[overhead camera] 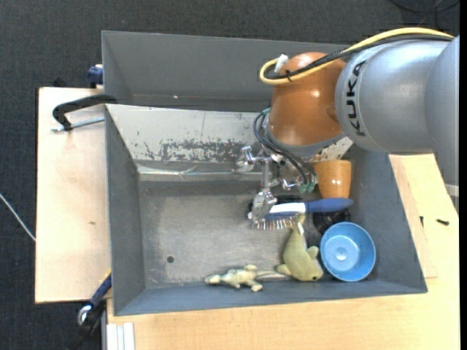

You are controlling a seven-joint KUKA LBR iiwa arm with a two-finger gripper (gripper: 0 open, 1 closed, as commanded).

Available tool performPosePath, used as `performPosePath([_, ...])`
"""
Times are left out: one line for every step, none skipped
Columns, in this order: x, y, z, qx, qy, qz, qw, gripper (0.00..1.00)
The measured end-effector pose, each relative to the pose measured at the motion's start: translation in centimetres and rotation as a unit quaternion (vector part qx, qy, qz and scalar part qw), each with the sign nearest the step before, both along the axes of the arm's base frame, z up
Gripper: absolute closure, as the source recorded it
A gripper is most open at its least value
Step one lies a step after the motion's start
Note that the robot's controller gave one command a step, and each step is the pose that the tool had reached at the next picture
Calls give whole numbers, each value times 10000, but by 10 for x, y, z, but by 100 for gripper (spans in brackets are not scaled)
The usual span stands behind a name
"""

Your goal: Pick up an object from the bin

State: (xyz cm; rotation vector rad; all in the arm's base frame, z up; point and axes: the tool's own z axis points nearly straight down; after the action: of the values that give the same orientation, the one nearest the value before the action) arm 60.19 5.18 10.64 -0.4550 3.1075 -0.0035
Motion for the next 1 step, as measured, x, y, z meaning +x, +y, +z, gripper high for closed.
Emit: performPosePath([-13, -74, -33, 61, -25, 472, 9989, 0])
